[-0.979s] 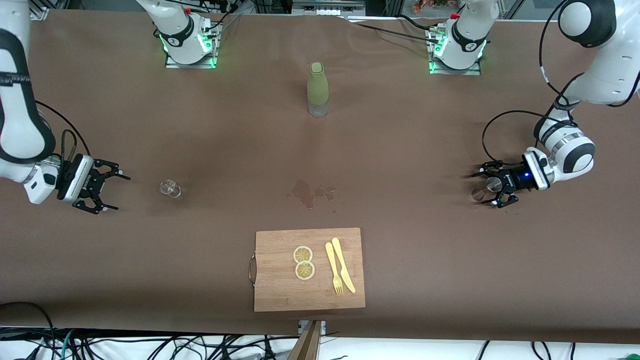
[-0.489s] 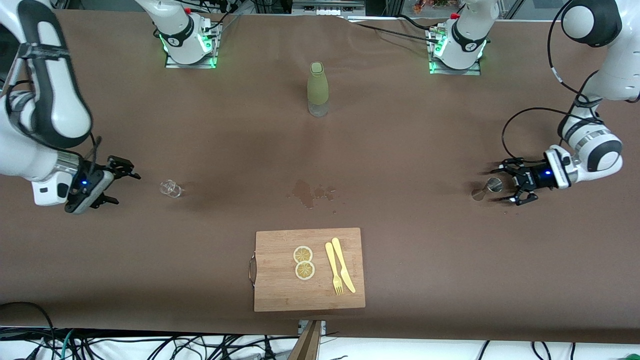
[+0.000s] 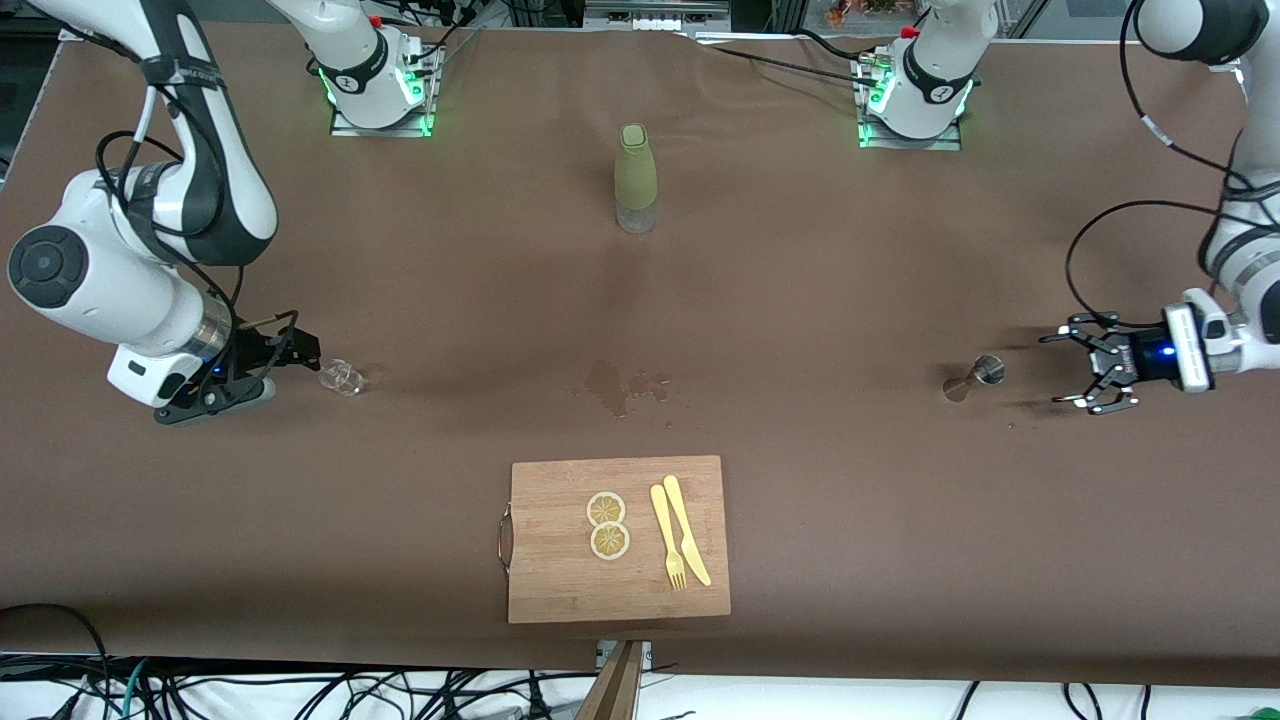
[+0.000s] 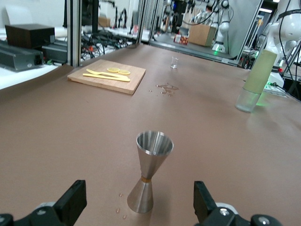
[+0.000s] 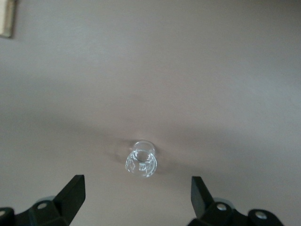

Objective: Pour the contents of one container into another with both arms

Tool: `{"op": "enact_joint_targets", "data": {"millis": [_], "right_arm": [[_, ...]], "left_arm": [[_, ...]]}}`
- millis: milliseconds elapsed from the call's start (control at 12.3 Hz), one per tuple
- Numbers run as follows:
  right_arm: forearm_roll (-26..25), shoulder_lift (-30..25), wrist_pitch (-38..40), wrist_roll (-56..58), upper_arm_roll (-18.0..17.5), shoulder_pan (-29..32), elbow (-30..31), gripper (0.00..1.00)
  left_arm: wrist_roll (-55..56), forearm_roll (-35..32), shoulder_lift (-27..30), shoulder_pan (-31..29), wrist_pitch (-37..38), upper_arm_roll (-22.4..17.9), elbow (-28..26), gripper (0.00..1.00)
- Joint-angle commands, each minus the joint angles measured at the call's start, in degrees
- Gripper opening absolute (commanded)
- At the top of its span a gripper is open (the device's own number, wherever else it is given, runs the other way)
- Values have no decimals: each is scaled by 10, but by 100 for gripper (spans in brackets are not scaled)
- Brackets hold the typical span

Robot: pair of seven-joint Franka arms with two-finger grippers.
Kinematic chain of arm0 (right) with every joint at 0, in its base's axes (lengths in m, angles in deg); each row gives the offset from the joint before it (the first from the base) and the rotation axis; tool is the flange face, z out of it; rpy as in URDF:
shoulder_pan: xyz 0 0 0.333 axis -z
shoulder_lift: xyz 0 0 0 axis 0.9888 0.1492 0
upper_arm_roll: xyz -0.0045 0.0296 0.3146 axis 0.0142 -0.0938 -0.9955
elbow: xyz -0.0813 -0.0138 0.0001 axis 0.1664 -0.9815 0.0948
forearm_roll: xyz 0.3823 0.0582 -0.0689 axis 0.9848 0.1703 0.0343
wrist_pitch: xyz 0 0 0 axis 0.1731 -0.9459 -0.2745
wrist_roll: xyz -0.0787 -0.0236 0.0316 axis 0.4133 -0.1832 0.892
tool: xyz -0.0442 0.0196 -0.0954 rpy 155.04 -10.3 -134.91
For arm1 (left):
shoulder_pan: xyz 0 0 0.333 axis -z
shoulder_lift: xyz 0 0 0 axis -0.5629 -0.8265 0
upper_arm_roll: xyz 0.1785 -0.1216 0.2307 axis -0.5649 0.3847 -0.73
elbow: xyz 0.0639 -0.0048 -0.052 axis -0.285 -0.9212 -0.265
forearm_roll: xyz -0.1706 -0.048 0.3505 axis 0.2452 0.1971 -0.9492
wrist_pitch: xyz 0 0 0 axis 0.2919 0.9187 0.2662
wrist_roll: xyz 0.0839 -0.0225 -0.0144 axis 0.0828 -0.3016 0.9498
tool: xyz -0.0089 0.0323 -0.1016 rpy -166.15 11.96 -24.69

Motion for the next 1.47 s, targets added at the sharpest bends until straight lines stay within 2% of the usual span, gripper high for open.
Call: {"op": "enact_joint_targets", "data": {"millis": [0,163,489,734,816,979,1224,1387], "right_arm": [[-66,-30,47,-142,8,-17,-4,100],[-76,-59,100,-199,8,-17,-11,100],[-62,-119,213,-189,9,-8,-47,100],[-2,-132,303,-187,38,-5,-119,100],[18,-134,312,-186,54,-5,-136,100],[19,-145,317,-186,69,-6,-137,100],[19,-162,331,-186,70,-7,-138,100],[20,-163,327,-186,69,-11,-137,100]], "left_arm": [[114,-65,76,13,2,0,-8,100],[214,-104,122,38,-2,1,-10,100],[419,-173,211,96,-13,2,-15,100],[576,-227,264,136,-16,5,-15,100],[629,-247,280,151,-16,8,-15,100],[739,-293,310,183,-25,10,-11,100],[887,-329,338,215,-25,17,-10,100],[995,-402,365,215,-26,69,-9,100]]}}
